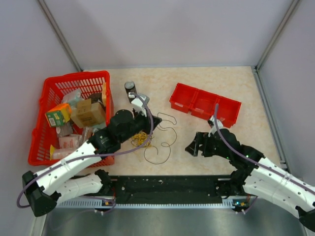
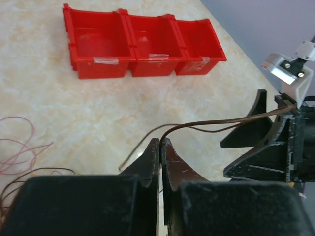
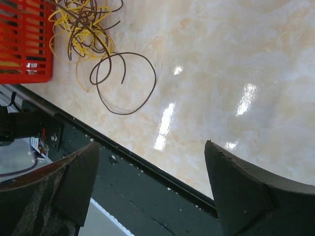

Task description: Untangle the cables

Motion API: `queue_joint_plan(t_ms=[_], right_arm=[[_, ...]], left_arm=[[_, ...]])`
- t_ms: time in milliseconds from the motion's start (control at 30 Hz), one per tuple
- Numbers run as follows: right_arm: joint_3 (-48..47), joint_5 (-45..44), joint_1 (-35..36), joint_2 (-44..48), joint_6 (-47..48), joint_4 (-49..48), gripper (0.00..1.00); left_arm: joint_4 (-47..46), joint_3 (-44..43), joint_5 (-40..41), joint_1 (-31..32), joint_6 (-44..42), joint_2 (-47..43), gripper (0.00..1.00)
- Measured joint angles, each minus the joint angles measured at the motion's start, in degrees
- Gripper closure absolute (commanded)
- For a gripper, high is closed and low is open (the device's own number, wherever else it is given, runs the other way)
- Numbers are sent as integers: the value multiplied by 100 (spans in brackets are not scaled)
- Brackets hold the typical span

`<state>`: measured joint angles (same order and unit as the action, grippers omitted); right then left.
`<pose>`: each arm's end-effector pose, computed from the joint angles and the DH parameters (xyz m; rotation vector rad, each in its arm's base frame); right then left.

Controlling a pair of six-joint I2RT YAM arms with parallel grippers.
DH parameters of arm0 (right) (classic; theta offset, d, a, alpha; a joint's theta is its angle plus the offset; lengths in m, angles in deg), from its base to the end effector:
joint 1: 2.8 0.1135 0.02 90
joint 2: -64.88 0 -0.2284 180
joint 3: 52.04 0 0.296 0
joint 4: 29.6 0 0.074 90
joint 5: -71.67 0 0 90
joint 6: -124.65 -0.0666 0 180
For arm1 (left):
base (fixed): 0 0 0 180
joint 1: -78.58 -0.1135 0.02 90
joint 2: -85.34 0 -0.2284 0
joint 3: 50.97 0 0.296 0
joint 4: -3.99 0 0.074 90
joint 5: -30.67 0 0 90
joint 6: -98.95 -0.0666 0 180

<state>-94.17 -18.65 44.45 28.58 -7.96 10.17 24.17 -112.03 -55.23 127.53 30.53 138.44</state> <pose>0.1680 0.1812 0.2003 -0.0898 2.3020 0.8616 0.2093 -0.2331 0.3074 0.3875 1.8182 -0.8111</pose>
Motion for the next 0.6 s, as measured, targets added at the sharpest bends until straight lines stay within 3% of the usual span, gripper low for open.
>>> queue_joint_plan(t_ms=[200, 333, 467, 600], right_arm=[[195, -140, 2, -249, -162, -437, 16], [481, -315, -15, 79, -356, -498, 18], [686, -219, -57, 212, -308, -752, 16], [743, 275, -92, -219, 55, -1403, 13]], left_arm=[[39, -2, -474, 11, 557, 658, 100], [319, 37, -553, 98, 879, 1167, 100], [415, 439, -533, 232, 1121, 1204, 100], [435, 1016, -570, 302, 1399, 1196, 100]])
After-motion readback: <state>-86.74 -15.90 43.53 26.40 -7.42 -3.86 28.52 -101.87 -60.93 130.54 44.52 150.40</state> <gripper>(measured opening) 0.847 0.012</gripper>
